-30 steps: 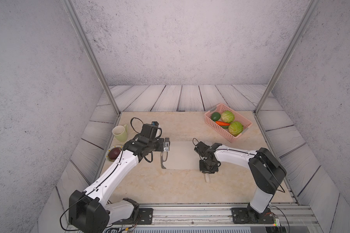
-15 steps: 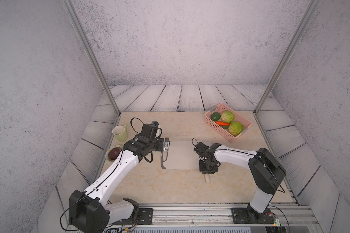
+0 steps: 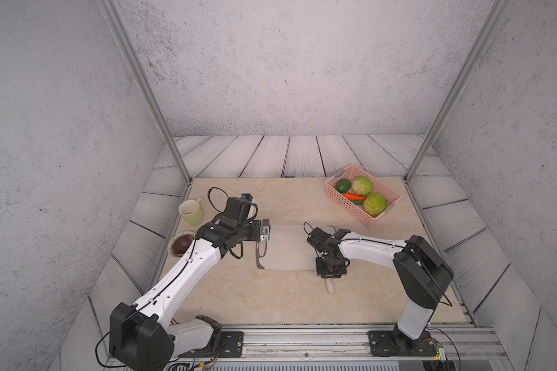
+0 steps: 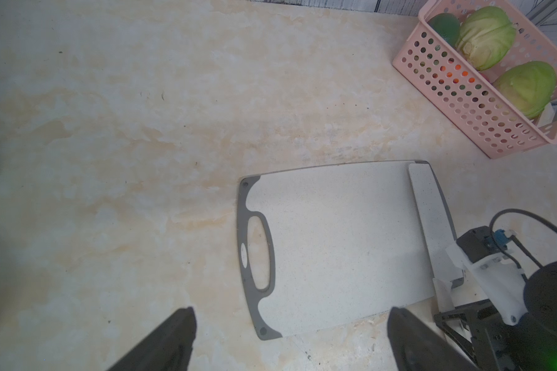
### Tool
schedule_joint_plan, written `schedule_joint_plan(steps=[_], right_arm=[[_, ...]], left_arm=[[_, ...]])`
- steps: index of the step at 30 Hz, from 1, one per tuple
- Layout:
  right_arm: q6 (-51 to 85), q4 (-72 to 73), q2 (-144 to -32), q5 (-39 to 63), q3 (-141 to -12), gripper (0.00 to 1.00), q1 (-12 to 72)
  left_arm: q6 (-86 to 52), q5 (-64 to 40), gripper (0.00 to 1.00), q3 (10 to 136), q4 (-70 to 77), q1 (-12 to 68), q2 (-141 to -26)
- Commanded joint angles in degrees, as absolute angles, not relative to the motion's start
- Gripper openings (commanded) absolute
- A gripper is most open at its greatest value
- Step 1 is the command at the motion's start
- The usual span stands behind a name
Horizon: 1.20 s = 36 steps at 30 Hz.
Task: Align the knife with the edge of the cutting board
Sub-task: Adjust the knife at the edge of the cutting board.
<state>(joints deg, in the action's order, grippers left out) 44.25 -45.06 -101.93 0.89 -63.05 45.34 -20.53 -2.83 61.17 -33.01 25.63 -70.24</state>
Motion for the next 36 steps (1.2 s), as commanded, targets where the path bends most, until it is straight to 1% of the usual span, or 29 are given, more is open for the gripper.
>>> schedule_joint_plan(steps=[1, 3, 6, 10, 17, 20, 26, 36], right_arm=[[43.49, -46.49, -102.74, -0.09, -63.89, 0.34, 45.86], [43.61, -46.83, -102.74, -0.25, -63.96, 0.40, 45.93], [43.77, -46.89, -102.68, -0.02, -63.90, 0.43, 45.82], [43.86, -46.57, -102.25, 0.54, -63.35, 0.45, 46.01], [44.29, -45.79, -101.39, 1.40, -62.16, 0.45, 46.37], [44.47, -46.00, -101.17, 1.17, -62.08, 0.43, 46.65], [44.47, -46.87, -101.07, 0.32, -62.59, 0.35, 46.67], [44.48, -47.39, -101.42, -0.39, -63.43, 0.27, 46.69]], left_arm=[[-20.03, -2.46, 0.98, 62.58, -33.70, 26.03, -70.61], [-19.99, -2.46, 0.98, 62.52, -33.69, 26.02, -70.64], [-19.99, -2.46, 0.98, 62.55, -33.71, 26.10, -70.69], [-19.95, -2.37, 0.98, 62.55, -33.69, 26.10, -70.67], [-19.95, -2.21, 0.98, 62.58, -33.83, 26.23, -70.69], [-19.92, -2.11, 0.98, 62.64, -33.81, 26.41, -70.67], [-19.86, -1.72, 0.98, 62.63, -33.84, 26.76, -70.67], [-19.68, -1.20, 0.98, 62.60, -34.10, 27.16, -70.75]])
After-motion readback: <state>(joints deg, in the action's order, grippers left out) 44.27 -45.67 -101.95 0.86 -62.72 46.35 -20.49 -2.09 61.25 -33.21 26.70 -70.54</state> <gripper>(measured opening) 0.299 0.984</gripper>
